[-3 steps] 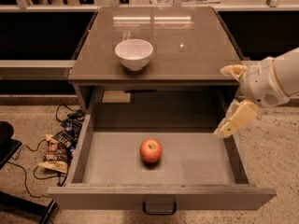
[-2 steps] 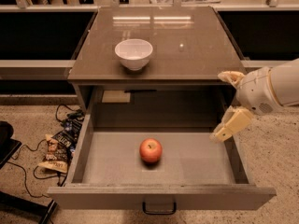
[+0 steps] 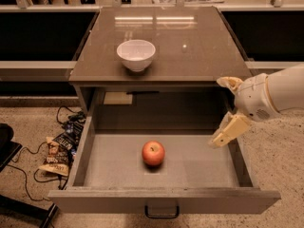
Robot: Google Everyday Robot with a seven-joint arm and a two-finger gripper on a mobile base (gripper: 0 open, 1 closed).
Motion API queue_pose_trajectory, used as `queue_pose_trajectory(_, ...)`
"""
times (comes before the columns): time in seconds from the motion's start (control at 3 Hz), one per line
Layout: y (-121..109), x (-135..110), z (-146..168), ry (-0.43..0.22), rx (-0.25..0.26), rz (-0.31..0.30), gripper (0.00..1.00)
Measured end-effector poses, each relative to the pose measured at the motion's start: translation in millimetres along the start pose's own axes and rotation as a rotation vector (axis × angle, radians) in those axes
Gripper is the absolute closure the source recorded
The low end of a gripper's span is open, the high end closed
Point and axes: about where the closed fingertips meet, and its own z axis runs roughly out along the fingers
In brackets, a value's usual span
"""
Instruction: Pick apple from top drawer and place on counter
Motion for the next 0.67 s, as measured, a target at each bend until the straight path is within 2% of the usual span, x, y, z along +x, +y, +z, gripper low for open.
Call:
queue_pose_trajectory(0.33, 22, 0, 50, -0.022, -0.046, 0.0, 0.0)
queue_pose_trajectory(0.67, 35, -1, 80, -0.022, -0.075, -0.003, 0.0)
